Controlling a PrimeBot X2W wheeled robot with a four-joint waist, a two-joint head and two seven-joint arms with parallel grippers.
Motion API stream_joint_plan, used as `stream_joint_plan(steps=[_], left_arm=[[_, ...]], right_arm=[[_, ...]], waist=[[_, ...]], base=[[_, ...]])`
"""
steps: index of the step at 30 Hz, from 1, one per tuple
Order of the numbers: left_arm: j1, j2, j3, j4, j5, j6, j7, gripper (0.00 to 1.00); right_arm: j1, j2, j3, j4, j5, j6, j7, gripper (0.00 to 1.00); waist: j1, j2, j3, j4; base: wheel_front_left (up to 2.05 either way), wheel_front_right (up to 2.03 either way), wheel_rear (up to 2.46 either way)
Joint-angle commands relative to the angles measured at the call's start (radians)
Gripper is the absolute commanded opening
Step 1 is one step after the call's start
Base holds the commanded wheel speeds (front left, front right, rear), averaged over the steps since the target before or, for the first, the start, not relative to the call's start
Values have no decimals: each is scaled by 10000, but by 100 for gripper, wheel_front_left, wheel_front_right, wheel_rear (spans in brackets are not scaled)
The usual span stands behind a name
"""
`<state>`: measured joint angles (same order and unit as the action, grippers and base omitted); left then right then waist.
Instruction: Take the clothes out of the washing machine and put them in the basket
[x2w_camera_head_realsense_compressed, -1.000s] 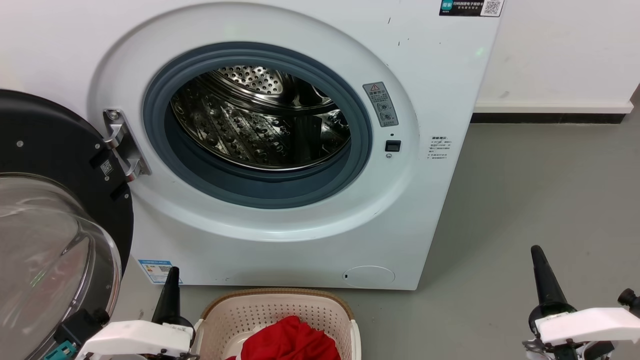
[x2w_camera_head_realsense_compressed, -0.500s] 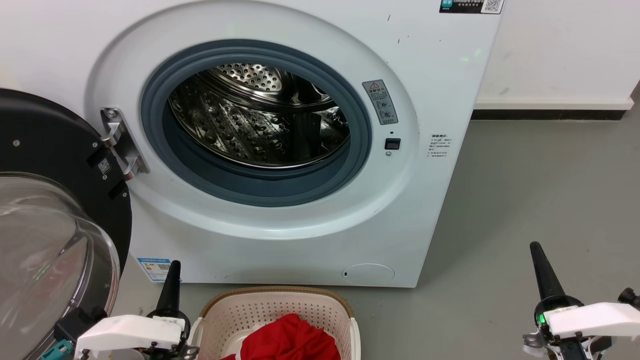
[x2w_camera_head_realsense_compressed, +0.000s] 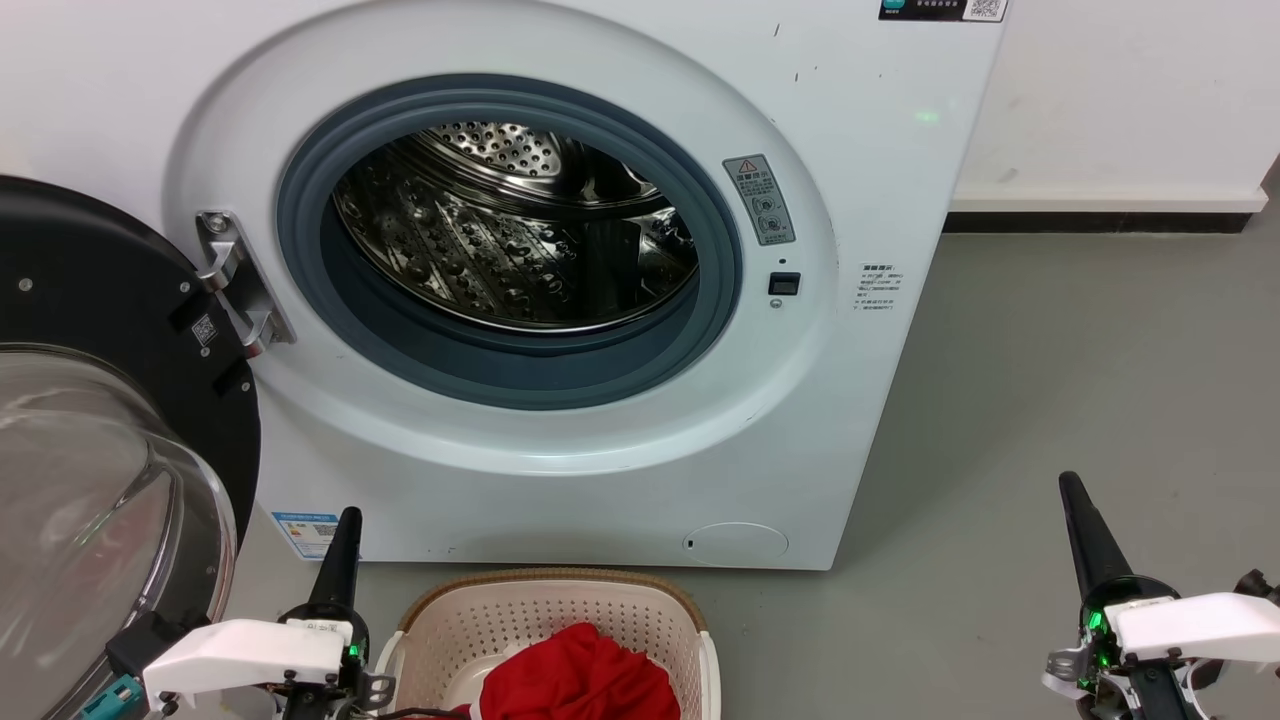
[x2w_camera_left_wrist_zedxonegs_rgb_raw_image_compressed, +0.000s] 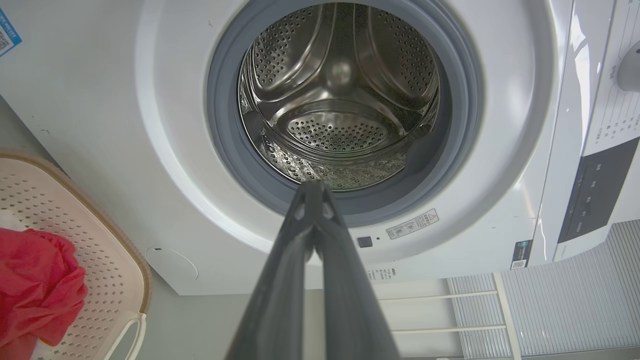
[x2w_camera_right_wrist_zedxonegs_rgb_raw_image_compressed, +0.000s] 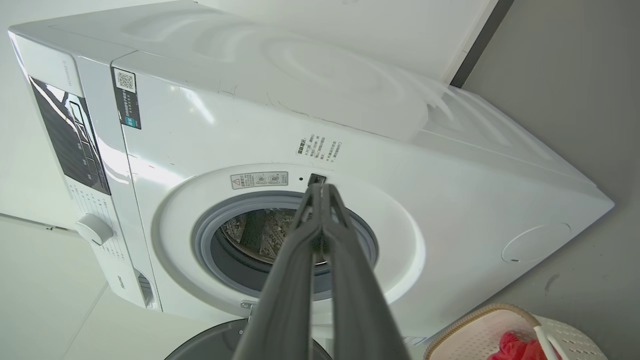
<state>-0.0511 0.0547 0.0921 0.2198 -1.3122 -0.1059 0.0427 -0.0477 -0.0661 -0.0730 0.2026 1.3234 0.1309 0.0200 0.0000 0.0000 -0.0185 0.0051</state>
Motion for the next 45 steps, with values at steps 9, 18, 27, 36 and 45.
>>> stream_joint_plan(steps=[9,18,27,36,45], left_arm=[[-348,-18,91,69,-1039,-122,273,0],[-449,-32,151,147,-1770,-179,437,0],[-550,-44,199,207,-2376,-232,599,0],[-624,-58,251,276,-3023,-270,751,0],[-623,-58,246,271,-3014,-274,749,0]], right_arm=[[-368,-46,-73,129,1073,-1,282,0],[-473,-32,-121,238,1818,-2,467,0],[-587,-17,-160,338,2439,-2,633,0],[-653,-3,-211,443,3094,-3,799,0],[-650,24,-237,434,3043,-3,826,0]], waist=[[0,0,62,-15],[0,0,114,-27],[0,0,160,-38],[0,0,213,-50],[0,0,216,-51]], base=[[0,0,0],[0,0,0],[0,0,0],[0,0,0],[0,0,0]])
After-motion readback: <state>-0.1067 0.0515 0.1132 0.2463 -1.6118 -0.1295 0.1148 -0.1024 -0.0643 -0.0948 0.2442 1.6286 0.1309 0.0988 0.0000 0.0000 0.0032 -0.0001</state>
